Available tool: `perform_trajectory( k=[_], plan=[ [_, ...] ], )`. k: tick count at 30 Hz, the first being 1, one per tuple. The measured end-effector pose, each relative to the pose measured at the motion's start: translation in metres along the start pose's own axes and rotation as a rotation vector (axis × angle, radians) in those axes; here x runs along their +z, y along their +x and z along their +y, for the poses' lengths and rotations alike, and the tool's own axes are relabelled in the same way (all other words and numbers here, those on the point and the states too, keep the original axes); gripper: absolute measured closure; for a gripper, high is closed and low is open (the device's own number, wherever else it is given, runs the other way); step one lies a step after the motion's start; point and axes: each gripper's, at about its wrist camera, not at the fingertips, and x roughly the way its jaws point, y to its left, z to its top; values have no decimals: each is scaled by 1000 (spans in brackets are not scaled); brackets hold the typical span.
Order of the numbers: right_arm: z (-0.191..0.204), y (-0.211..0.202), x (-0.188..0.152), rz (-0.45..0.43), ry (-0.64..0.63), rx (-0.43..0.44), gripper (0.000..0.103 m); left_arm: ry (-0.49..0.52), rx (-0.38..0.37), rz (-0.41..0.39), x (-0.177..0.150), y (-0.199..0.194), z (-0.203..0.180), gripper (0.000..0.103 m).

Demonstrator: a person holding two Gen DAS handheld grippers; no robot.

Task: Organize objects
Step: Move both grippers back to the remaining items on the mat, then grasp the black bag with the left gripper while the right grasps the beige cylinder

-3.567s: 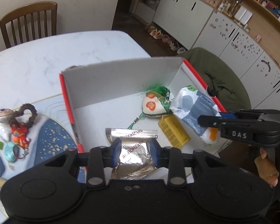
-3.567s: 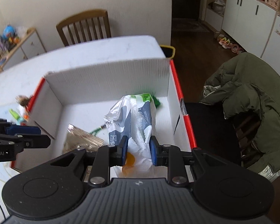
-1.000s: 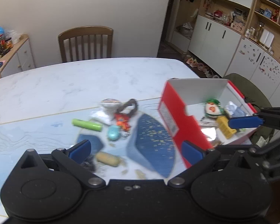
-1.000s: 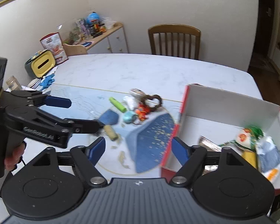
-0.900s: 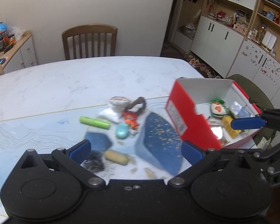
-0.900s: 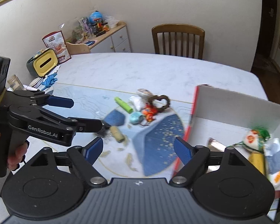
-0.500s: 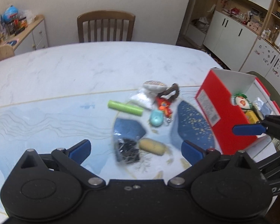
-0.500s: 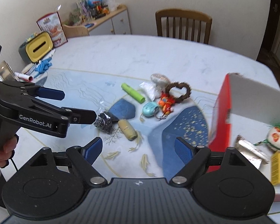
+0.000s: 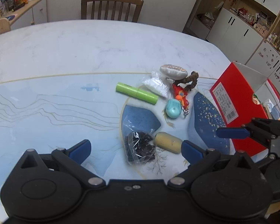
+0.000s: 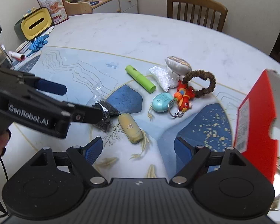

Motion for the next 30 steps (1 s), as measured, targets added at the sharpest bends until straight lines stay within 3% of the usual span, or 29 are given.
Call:
perform_trajectory(
  k=[6, 14, 22, 26, 30],
  plan=[
    [2, 22, 3, 35, -28, -8, 34, 4, -8, 20, 0, 12, 3, 3],
    [10, 34, 11, 44, -59, 14, 48, -9, -13, 60, -1, 24, 7, 23],
    [13, 44, 16, 53, -65, 14, 64, -40, -52, 49, 1, 24, 11, 32],
    [14, 47, 16, 55, -59, 3, 69, -48, -75, 58, 1, 27, 11, 47],
    [13, 46, 15, 51, -48, -3, 72, -63, -85, 66, -1, 30, 11, 55]
  ],
)
